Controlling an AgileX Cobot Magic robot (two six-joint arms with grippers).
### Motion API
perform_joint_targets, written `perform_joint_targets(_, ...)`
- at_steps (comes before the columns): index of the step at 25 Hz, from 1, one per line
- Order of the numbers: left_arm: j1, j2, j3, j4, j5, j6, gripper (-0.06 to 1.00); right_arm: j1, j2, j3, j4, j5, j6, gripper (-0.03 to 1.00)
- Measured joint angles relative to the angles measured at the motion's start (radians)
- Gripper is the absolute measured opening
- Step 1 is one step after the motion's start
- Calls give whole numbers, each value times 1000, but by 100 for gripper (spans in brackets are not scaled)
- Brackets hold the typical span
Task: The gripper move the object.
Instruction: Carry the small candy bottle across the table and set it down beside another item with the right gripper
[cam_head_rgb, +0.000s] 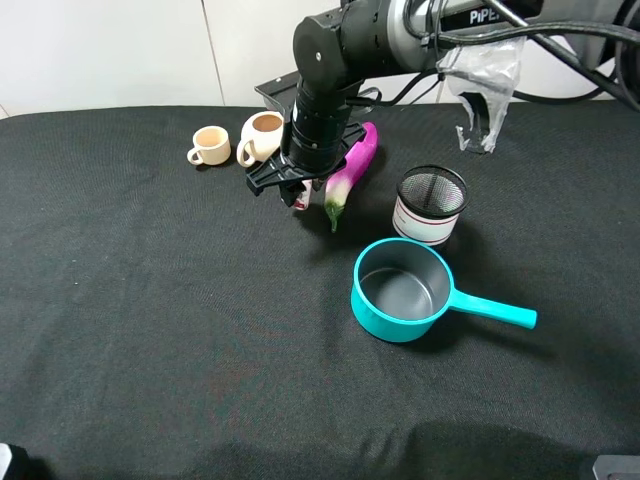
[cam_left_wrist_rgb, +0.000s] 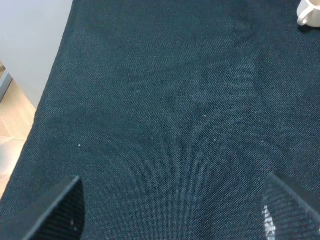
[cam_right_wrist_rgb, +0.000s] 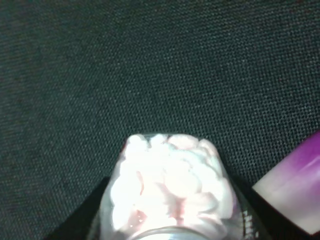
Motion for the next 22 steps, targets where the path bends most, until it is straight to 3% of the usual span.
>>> perform_joint_targets(22,0,0,0,0,0,0,71,-6,43,0,3,-19,-3,33)
